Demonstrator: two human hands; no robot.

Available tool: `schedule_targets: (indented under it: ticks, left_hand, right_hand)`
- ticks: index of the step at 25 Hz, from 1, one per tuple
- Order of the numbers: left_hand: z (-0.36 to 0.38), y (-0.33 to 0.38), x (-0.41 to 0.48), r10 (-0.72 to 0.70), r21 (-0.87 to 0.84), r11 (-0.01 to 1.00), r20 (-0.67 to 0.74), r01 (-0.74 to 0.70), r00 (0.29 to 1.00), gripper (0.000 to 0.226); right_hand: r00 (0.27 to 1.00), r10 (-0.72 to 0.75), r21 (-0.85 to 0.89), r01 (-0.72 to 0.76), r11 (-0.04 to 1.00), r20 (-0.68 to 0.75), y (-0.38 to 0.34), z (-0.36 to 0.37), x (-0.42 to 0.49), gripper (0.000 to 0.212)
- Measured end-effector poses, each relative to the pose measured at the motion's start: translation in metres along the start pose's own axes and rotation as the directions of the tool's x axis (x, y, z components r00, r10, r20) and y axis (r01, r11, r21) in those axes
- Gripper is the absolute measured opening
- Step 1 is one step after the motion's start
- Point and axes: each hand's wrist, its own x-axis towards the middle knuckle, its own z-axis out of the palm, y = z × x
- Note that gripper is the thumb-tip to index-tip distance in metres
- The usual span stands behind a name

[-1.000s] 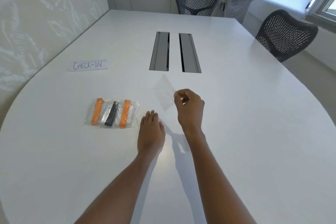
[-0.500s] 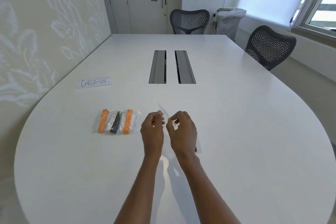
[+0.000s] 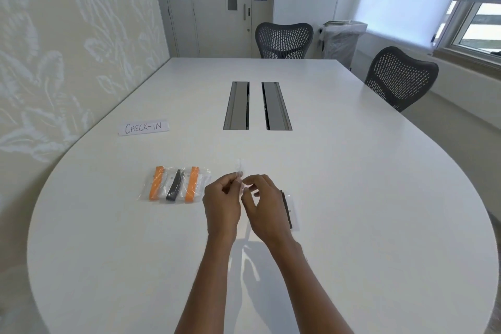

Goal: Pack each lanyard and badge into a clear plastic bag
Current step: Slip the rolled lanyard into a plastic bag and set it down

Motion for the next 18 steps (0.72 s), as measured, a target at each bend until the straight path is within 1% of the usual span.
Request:
schedule_targets:
  ticks: [2, 5, 7, 10, 12, 15, 18]
  left_hand:
    - [-0.002, 0.001, -0.003, 0.051, 0.036, 0.998, 0.000, -0.051, 0.999, 0.015]
    - [-0.003, 0.004, -0.010, 0.063, 0.001, 0.998, 0.044, -0.063, 0.997, 0.014]
    - [-0.003, 0.006, -0.011, 0.047, -0.043, 0.998, 0.059, -0.045, 0.997, 0.014]
    - [-0.003, 0.009, -0.012, 0.019, -0.096, 0.995, 0.061, -0.013, 0.998, 0.012]
    - [-0.004, 0.011, -0.011, 0.000, -0.103, 0.995, 0.095, 0.010, 0.995, 0.012]
    - [-0.007, 0.013, -0.008, 0.005, -0.066, 0.998, 0.165, 0.006, 0.986, 0.007]
    - [-0.007, 0.014, -0.009, 0.032, 0.006, 0.999, 0.176, -0.034, 0.984, 0.008]
  right_hand:
    - [0.999, 0.020, 0.034, -0.019, 0.999, -0.043, -0.001, -0.004, 0.001, 0.018]
    - [0.999, 0.034, 0.094, -0.031, 0.995, -0.033, -0.001, -0.013, 0.007, 0.015]
    - [0.999, 0.043, 0.132, -0.046, 0.990, 0.021, -0.001, -0.021, 0.010, 0.014]
    - [0.988, 0.035, 0.178, -0.062, 0.982, 0.153, 0.000, -0.034, 0.012, 0.022]
    - [0.979, 0.024, 0.210, -0.068, 0.975, 0.203, 0.000, -0.039, 0.012, 0.026]
    - [0.976, 0.063, 0.247, -0.114, 0.962, 0.208, 0.002, -0.045, 0.014, 0.016]
    - [0.969, 0.128, 0.267, -0.184, 0.946, 0.213, 0.002, -0.044, 0.013, 0.006]
